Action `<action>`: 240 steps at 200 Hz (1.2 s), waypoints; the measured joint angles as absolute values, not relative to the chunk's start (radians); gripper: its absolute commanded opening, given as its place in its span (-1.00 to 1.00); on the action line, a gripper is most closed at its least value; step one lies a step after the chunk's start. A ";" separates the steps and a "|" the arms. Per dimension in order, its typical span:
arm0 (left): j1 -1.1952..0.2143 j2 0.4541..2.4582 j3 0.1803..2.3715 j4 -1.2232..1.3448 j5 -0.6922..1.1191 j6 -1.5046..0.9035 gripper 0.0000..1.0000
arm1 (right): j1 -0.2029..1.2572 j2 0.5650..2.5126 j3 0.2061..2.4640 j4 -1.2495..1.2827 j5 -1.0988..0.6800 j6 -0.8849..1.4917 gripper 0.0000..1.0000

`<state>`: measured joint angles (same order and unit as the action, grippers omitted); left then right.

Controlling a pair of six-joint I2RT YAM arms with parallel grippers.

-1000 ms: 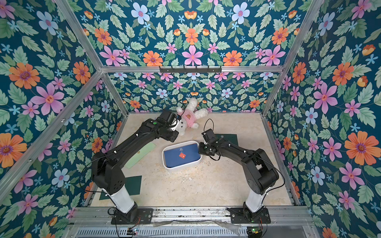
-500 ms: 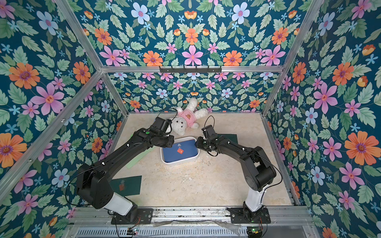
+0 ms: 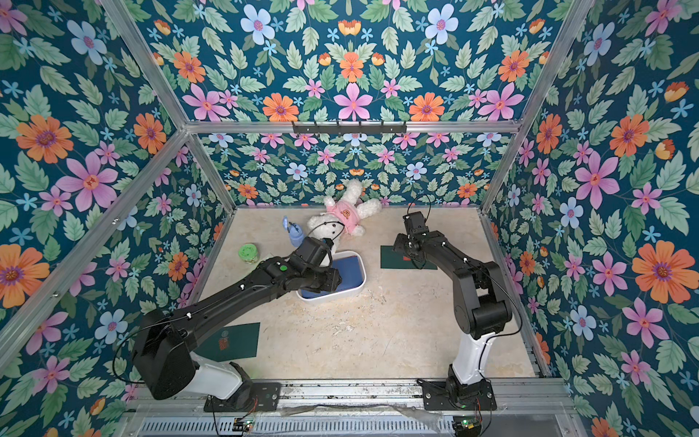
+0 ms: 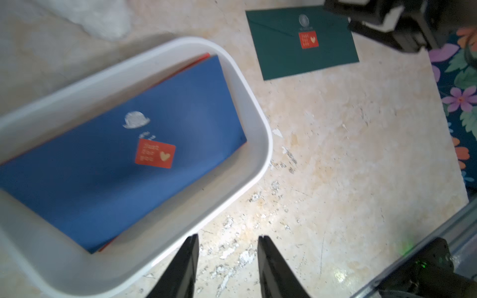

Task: Put the sealed envelopes into the storage box
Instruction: Move the envelope to the center of the board.

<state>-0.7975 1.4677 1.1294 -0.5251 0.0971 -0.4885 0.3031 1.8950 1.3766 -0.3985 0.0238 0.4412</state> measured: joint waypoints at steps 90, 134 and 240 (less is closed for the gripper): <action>-0.937 1.490 1.030 -0.433 0.099 -0.629 -0.14 | 0.301 2.062 1.453 -0.520 0.110 0.303 0.44; -0.956 1.512 1.037 -0.404 0.099 -0.648 -0.14 | 0.306 2.008 1.327 -0.418 0.107 0.275 0.38; -0.957 1.559 1.008 -0.370 0.077 -0.686 -0.12 | 0.548 1.690 0.861 -0.259 0.123 0.400 0.32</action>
<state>-0.9573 1.5589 1.0077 -0.3698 0.0769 -0.6861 0.5476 1.6897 0.8612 -0.2588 0.1226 0.4004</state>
